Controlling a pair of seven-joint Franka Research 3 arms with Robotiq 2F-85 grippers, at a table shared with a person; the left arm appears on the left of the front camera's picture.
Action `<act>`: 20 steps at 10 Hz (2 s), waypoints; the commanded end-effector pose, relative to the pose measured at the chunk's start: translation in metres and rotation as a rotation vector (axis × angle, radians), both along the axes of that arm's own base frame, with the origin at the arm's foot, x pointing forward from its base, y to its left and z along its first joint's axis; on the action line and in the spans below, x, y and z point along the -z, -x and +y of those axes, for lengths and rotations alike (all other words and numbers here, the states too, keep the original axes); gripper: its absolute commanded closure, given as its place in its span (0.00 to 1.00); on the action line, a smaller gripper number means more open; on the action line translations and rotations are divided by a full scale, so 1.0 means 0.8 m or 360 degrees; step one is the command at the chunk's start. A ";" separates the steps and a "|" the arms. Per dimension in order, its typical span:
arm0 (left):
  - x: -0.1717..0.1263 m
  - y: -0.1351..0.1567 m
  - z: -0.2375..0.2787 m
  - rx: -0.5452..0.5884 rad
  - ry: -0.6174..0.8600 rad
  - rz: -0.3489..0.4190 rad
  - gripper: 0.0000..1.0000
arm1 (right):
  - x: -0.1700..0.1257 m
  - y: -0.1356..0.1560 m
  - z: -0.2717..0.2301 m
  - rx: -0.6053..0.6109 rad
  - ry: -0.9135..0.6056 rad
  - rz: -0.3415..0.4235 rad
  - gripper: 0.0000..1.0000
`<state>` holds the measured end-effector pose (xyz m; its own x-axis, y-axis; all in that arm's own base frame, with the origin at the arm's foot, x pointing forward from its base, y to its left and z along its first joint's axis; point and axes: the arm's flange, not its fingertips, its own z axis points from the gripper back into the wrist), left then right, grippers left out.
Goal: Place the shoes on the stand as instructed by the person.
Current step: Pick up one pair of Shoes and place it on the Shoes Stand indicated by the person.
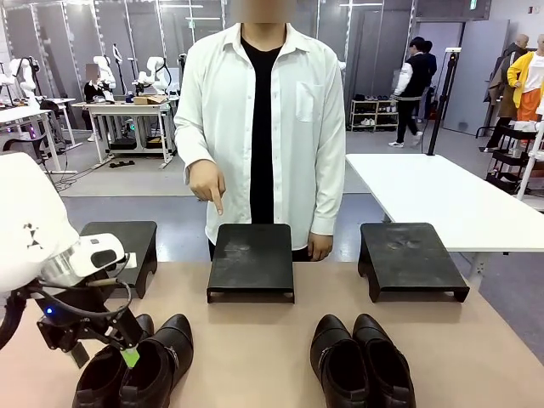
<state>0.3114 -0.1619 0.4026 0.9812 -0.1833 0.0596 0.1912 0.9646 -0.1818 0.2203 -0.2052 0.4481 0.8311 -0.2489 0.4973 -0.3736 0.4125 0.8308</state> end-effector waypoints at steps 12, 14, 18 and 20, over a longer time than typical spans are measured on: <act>0.088 0.039 0.017 -0.0039 0.0026 0.0053 1.00 | -0.002 0.000 -0.002 -0.0003 -0.0001 -0.0038 0.00; 0.089 0.039 0.016 -0.0041 0.0025 0.0066 1.00 | -0.002 0.000 -0.002 -0.0003 -0.0001 -0.0038 0.00; 0.090 0.037 0.014 -0.0037 0.0023 0.0078 1.00 | -0.002 0.000 -0.002 -0.0003 -0.0001 -0.0038 0.00; 0.078 0.032 0.013 -0.0038 0.0042 0.0044 1.00 | -0.002 0.000 -0.002 -0.0003 -0.0001 -0.0038 0.00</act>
